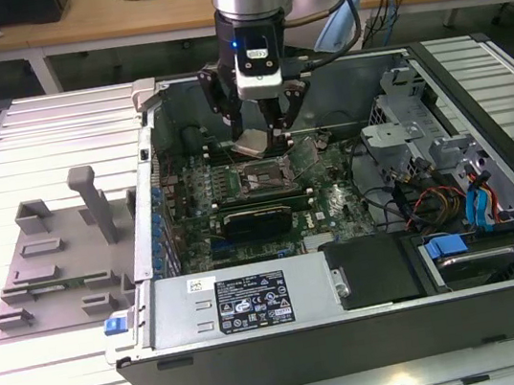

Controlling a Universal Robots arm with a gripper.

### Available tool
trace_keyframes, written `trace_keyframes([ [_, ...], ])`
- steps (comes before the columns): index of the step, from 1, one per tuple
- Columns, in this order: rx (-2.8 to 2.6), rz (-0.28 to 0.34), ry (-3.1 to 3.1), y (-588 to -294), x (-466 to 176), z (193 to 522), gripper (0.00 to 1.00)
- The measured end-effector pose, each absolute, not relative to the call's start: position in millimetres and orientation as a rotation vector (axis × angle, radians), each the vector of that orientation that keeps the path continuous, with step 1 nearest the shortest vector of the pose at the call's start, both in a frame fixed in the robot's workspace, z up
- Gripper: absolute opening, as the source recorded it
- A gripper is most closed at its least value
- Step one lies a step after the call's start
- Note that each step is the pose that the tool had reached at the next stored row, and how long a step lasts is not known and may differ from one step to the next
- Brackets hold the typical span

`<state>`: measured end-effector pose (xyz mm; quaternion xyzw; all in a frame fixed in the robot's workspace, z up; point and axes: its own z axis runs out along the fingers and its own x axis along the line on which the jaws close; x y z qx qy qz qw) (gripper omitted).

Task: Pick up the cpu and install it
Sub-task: 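Place the cpu into insertion slot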

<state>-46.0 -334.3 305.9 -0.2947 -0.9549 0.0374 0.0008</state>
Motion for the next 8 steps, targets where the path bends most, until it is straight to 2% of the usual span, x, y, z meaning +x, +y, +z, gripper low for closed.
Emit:
trace_keyframes([
  [8, -1.019, 0.117, -2.965, -334.3, -46.0, 305.7, 0.55],
])
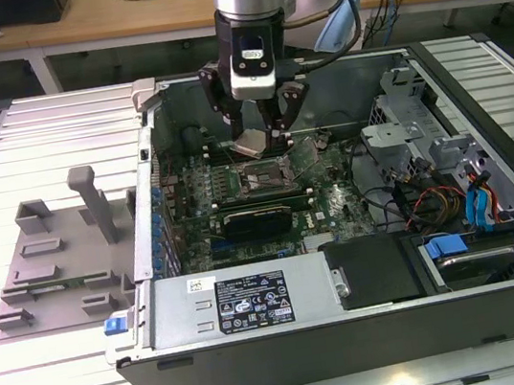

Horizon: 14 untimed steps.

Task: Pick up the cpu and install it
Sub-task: 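Place the cpu into insertion slot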

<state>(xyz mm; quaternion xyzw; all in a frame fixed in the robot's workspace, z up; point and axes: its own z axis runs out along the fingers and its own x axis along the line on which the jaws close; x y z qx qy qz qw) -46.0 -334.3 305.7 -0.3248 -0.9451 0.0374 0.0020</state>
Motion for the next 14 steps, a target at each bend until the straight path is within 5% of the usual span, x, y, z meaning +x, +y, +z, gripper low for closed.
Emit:
trace_keyframes([
  [14, -1.147, 0.117, -2.915, -334.3, -46.0, 305.5, 0.55],
])
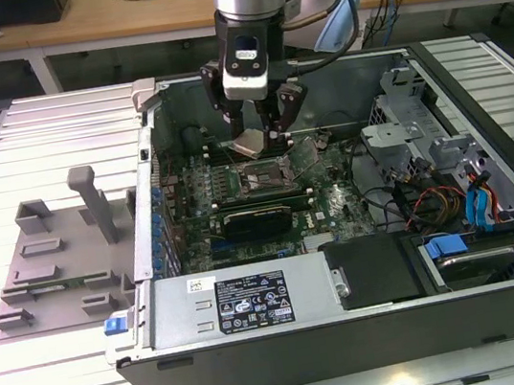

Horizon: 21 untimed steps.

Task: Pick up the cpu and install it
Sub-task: 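Place the cpu into insertion slot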

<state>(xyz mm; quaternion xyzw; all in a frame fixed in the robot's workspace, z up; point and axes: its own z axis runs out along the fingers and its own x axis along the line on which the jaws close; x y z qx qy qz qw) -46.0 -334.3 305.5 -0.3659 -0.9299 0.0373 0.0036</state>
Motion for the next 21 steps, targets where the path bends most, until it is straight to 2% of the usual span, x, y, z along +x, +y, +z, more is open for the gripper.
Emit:
trace_keyframes([
  [21, -1.356, 0.115, -2.817, -334.3, -46.0, 305.3, 0.55],
])
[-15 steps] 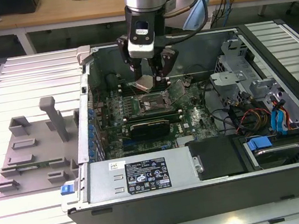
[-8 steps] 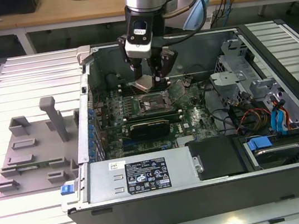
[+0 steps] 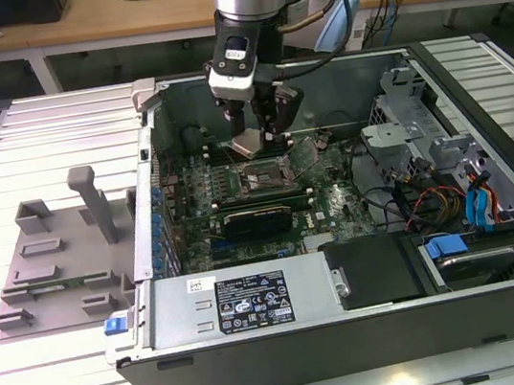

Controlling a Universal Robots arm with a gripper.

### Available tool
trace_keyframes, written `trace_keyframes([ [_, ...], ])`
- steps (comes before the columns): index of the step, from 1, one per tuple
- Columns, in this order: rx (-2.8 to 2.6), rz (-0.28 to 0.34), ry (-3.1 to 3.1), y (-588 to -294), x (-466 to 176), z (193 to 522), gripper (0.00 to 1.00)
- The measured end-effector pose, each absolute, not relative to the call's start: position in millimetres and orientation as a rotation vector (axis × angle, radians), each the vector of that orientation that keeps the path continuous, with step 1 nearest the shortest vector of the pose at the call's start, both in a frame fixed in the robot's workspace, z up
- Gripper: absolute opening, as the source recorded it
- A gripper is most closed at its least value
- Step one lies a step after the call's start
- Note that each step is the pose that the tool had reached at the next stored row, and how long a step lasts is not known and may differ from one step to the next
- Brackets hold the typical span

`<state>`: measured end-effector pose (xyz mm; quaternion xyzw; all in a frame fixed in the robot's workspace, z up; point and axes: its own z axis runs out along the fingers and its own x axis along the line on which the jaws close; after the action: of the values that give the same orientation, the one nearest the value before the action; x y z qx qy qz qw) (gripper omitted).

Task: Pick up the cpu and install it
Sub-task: 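Place the cpu into insertion slot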

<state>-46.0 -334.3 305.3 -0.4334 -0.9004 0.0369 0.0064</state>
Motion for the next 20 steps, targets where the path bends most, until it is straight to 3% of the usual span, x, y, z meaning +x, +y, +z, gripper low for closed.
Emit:
trace_keyframes([
  [18, -1.836, 0.116, -2.518, -334.3, -46.0, 303.6, 0.55],
  [20, -1.852, 0.094, -2.537, -334.3, -46.0, 303.2, 0.55],
])
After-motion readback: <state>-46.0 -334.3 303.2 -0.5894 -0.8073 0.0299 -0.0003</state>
